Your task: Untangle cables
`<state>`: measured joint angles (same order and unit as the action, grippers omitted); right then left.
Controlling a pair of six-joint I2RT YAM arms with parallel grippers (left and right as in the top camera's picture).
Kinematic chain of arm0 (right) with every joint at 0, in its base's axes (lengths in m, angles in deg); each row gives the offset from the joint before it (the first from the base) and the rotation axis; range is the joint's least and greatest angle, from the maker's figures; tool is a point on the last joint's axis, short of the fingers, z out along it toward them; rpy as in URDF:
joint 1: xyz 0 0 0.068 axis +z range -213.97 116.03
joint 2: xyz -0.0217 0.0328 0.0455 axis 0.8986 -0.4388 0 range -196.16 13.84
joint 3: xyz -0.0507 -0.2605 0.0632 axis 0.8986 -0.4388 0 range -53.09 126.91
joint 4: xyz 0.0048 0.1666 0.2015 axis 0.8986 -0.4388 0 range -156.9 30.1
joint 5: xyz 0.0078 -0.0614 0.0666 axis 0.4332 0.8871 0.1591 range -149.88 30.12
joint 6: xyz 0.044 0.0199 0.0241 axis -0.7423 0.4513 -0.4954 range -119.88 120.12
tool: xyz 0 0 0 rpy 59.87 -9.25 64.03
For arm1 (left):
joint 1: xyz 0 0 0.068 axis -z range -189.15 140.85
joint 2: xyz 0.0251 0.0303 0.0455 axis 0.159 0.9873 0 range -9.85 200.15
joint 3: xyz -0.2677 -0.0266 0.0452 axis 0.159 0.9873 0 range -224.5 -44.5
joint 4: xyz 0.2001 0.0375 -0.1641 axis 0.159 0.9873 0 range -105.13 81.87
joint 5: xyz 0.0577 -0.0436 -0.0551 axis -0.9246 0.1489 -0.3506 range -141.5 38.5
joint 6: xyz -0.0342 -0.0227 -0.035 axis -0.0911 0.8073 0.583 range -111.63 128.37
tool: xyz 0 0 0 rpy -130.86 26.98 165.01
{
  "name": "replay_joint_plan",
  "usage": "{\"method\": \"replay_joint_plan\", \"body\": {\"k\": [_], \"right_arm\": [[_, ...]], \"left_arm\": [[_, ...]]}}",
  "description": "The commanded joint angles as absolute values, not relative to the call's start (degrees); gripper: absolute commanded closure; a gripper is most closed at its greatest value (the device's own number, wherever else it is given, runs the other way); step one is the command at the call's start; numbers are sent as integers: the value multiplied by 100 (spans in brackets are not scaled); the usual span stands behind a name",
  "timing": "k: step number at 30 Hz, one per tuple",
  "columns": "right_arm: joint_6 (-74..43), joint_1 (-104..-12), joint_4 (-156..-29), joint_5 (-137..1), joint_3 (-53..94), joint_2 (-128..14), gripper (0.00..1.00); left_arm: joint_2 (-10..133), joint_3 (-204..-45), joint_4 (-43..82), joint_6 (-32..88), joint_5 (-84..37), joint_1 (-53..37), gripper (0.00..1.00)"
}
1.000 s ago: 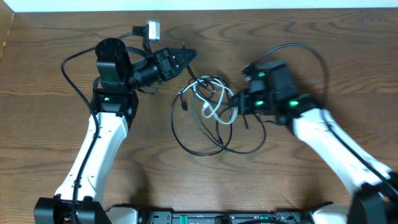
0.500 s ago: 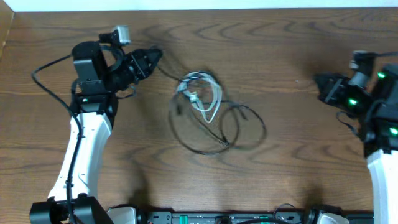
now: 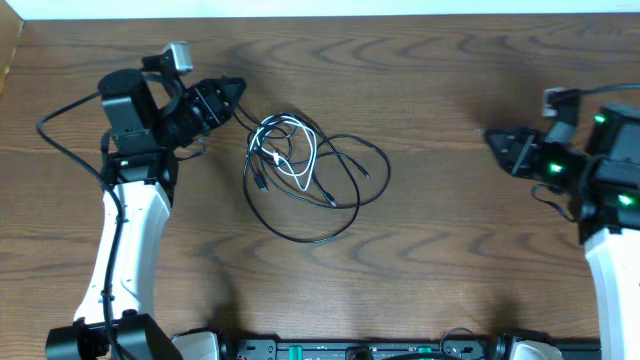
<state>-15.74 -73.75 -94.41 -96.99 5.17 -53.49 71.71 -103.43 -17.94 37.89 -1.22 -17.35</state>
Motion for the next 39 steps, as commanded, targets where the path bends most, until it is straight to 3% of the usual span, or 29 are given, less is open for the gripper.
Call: {"method": "replay_joint_plan", "body": {"k": [1,8,19,39], "right_arm": [[-1039,-6623,-9366,-9583,582,-5738,65],[-818,-5441,-8888,-9430,582,-6286,61],[-1581,-3760,-7609,-8892,582,-7830,63],[-2180,-3124,-6673,-8481,582,-9036,61]], "left_arm": [[7149,-10407,-1800,3669,276,-1440,92],[7147,-10407,-1971,3800,639,-911,92],[7138,-10407,-3155,4812,997,-627,92],[7136,-10407,-3155,4812,1111,-616,92]]}}
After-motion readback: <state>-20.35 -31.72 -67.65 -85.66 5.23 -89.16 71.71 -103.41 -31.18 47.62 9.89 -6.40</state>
